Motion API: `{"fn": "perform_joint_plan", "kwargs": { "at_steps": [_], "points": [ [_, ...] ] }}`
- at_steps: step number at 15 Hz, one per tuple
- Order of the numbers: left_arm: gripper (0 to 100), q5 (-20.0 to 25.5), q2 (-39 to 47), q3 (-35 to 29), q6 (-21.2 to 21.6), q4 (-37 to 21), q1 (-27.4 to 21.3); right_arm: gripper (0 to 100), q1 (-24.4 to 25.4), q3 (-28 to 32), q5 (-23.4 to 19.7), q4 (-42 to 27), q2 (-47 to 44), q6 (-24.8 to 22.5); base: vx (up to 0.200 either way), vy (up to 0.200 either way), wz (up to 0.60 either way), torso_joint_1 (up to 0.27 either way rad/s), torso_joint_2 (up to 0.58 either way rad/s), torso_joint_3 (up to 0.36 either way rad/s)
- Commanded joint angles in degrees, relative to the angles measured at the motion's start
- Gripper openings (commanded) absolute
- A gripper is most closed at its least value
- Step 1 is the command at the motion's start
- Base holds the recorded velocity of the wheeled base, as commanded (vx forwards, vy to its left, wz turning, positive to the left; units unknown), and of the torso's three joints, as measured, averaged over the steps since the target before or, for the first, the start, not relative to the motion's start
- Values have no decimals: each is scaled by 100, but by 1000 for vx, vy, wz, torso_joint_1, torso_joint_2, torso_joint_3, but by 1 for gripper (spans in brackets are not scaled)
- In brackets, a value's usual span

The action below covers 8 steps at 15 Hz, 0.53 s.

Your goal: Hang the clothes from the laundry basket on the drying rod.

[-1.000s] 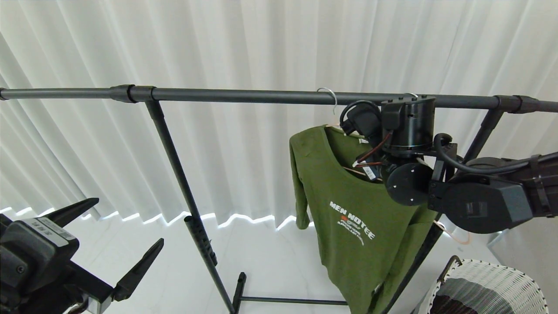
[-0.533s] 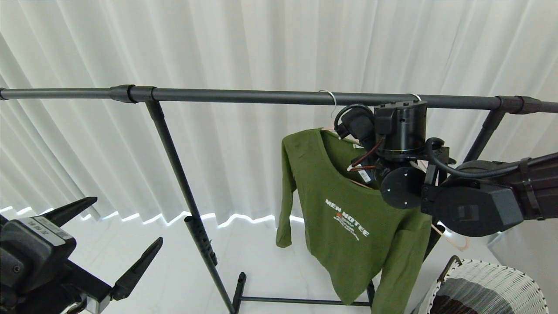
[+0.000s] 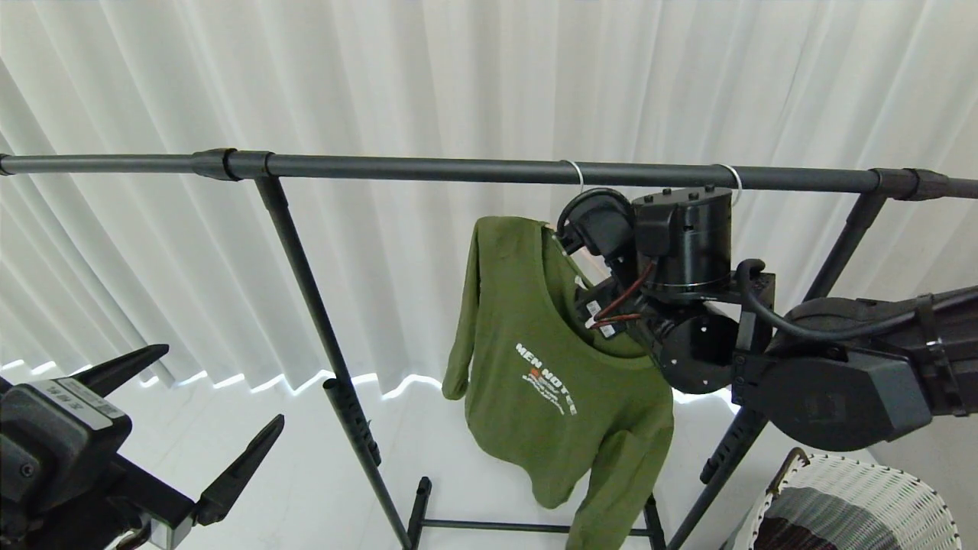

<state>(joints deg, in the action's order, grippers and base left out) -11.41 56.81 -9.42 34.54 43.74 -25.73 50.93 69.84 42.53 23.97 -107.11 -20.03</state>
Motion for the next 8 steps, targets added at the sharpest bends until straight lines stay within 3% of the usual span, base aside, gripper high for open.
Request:
{"fn": "perform_joint_plan", "kwargs": {
  "at_steps": [1, 8],
  "points": [
    [100, -2, 14, -7, -8, 3, 7, 100, 110, -76, -228, -6, 120, 8, 0, 0, 0, 0, 0, 0],
    [100, -2, 6, -24, -8, 3, 16, 100, 233, -172, -1643, -32, 463, 34, 0, 0, 0, 0, 0, 0]
  ]
}}
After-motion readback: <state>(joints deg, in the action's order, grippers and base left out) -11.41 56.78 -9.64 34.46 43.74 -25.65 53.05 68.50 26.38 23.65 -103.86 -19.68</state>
